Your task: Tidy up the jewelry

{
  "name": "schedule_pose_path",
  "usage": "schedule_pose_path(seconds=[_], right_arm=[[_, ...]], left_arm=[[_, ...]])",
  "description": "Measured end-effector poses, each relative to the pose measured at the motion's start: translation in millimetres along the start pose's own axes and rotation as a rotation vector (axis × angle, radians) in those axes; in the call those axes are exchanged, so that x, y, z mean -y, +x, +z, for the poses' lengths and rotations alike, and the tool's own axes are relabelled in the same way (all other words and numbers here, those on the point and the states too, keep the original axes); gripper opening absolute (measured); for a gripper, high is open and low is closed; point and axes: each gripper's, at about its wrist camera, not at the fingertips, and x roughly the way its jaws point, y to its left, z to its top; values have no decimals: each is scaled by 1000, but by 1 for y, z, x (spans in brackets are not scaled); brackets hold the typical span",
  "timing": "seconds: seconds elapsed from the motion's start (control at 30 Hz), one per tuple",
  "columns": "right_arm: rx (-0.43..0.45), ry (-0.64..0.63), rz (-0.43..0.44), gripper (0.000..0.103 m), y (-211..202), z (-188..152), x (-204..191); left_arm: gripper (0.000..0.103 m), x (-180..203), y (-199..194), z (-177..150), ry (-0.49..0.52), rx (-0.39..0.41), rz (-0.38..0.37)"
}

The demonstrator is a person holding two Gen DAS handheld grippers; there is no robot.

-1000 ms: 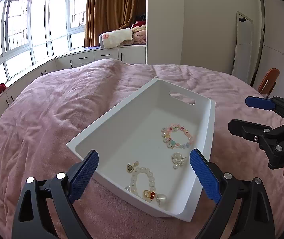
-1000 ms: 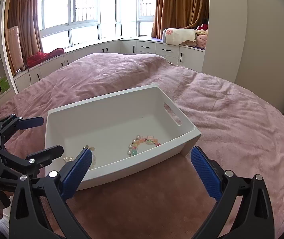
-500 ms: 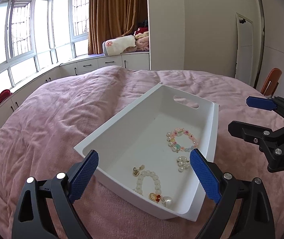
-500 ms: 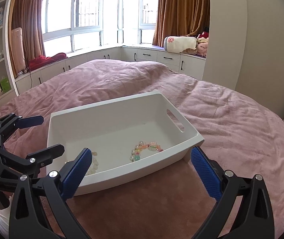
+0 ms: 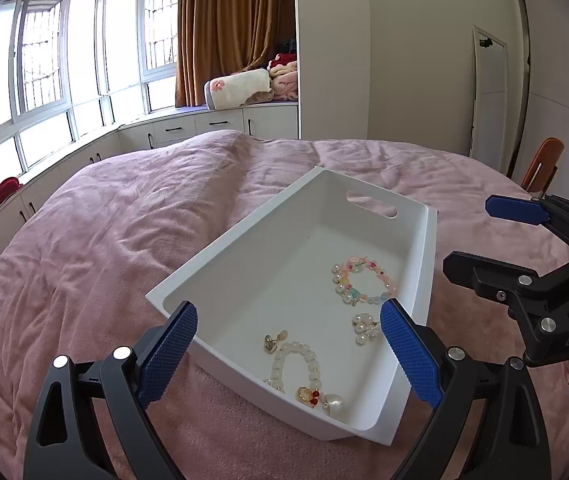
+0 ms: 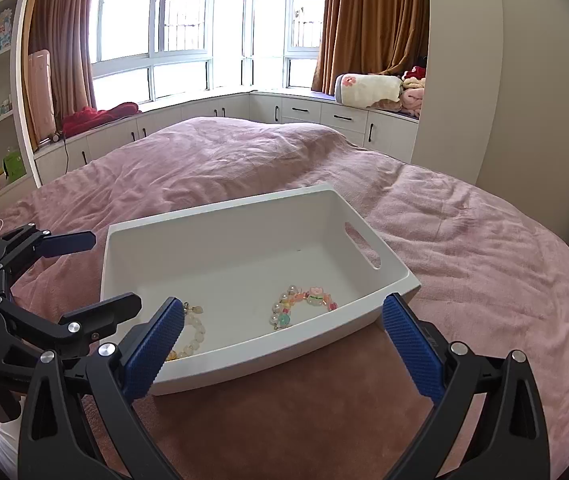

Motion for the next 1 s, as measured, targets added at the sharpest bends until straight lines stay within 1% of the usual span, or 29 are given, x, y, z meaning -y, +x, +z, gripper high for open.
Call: schedule_pose_path(seconds=[0.3, 0.5, 1.0], right_arm=[[4, 4, -4, 98, -1, 1, 0], [0, 1, -7, 98, 0, 2, 2], [-13, -11, -13, 98, 3, -2, 5]], left_arm=[[94, 0, 1, 0, -1, -3, 1], [94, -5, 1, 0, -19, 1, -3], [94, -4, -1, 3, -12, 7, -2]])
